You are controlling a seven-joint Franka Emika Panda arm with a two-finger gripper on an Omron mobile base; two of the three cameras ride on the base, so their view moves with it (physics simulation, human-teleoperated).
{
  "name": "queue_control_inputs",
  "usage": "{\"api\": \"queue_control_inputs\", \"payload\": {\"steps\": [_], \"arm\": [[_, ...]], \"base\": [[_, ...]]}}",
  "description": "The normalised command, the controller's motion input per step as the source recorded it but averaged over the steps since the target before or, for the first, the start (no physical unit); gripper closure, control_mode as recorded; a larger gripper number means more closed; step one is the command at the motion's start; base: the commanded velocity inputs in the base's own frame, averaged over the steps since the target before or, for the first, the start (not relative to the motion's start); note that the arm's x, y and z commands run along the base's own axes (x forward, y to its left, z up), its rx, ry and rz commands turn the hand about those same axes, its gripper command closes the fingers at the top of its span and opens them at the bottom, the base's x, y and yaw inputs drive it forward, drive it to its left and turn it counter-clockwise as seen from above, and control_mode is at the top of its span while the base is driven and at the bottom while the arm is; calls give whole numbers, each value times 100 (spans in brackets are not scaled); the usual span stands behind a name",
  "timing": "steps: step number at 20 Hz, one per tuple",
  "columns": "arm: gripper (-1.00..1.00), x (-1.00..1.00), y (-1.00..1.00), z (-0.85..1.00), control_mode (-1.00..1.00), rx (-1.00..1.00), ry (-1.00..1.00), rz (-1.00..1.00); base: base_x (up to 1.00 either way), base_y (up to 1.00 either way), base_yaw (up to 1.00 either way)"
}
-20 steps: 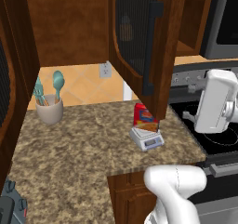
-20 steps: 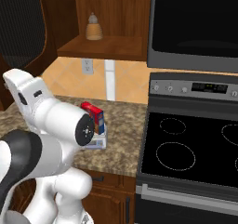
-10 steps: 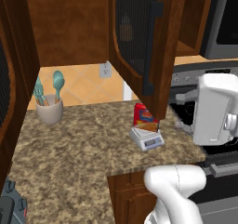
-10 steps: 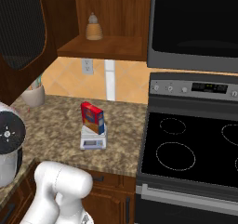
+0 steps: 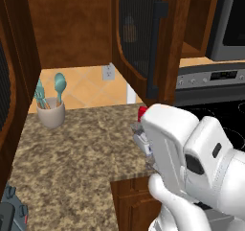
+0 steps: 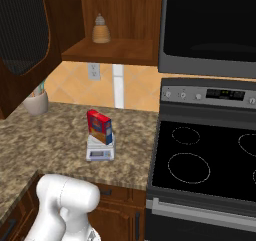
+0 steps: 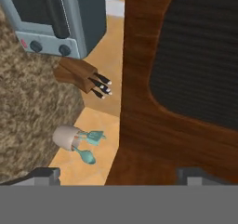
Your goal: Pick the boxed food and place it on the digital scale for weighing, and close the cabinet.
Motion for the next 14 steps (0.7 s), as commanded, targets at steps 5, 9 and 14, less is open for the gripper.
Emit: {"api": "queue_control_inputs", "payload": {"steps": [5, 9, 14], "arm": [[-100, 52, 39, -50, -100, 0, -9, -18], [-100, 59, -23, -25, -100, 15, -6, 0], [-100, 49, -13, -13, -100, 14, -11, -1]], "base": [[0, 0, 0], [0, 0, 0], [0, 0, 0]]}}
